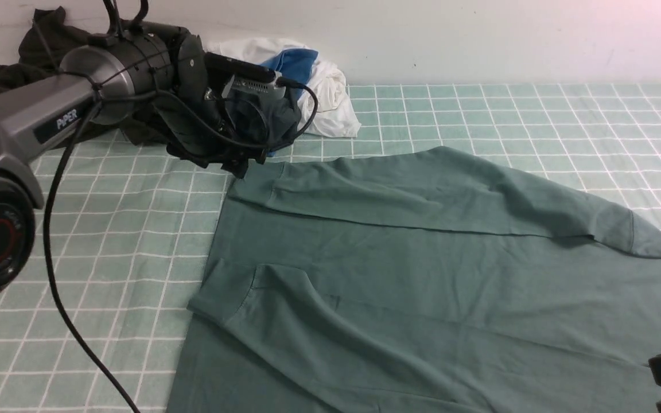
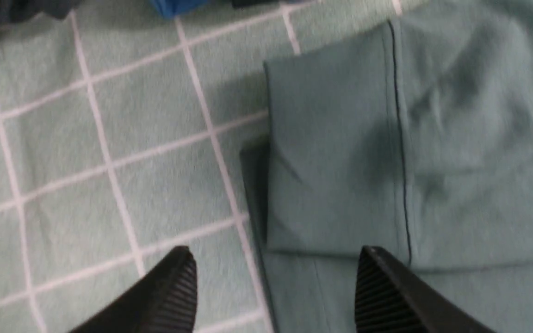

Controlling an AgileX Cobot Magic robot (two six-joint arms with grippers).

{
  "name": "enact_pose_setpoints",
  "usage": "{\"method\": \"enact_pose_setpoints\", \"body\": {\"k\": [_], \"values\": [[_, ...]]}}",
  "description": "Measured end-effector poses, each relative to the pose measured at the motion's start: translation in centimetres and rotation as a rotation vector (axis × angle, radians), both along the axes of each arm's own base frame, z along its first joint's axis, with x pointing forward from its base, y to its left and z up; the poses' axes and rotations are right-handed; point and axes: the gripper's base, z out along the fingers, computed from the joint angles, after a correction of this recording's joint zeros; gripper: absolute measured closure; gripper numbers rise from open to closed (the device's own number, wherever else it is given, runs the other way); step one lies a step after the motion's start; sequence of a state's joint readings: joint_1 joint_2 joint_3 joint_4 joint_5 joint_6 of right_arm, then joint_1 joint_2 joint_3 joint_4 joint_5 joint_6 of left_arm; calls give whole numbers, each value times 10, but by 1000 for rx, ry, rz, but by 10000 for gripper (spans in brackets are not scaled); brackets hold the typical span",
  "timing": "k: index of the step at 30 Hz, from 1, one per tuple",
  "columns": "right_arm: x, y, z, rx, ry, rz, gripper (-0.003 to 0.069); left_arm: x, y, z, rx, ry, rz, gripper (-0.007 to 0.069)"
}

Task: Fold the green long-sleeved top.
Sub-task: Use the left arm to clamp the cuff farthest from it

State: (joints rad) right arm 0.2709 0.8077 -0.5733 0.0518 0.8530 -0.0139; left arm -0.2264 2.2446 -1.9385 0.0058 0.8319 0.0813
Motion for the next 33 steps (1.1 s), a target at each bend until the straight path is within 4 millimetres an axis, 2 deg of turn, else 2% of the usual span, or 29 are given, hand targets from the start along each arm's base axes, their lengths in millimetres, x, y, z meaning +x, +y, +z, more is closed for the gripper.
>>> {"method": "enact_pose_setpoints", "body": {"k": [2,5,7,8,12,15,20,24,29,33], "values": [[0,0,0,2,1,-3,673,6,-2,-6,-13,0,3,194],[-1,0,-1,0,10,-3,673,19,-8,-26,-54,16,13,194],[-1,0,-1,0,10,-5,673,21,-9,-29,-62,19,15,194],[-1,0,-1,0,11,-5,673,24,-11,-38,-72,30,18,194],[-1,0,-1,1,11,-5,673,28,-12,-45,-84,17,21,207],[-1,0,-1,1,11,-5,673,30,-13,-47,-88,2,23,247],[-1,0,-1,0,15,-5,673,30,-13,-47,-84,-1,21,356],[-1,0,-1,-2,22,-5,673,30,-13,-46,-76,2,18,547],[-2,0,-1,-3,23,-5,673,26,-16,-38,-73,17,9,603],[-1,-1,-1,-9,18,-4,673,11,-24,-6,-82,52,-14,605]]}}
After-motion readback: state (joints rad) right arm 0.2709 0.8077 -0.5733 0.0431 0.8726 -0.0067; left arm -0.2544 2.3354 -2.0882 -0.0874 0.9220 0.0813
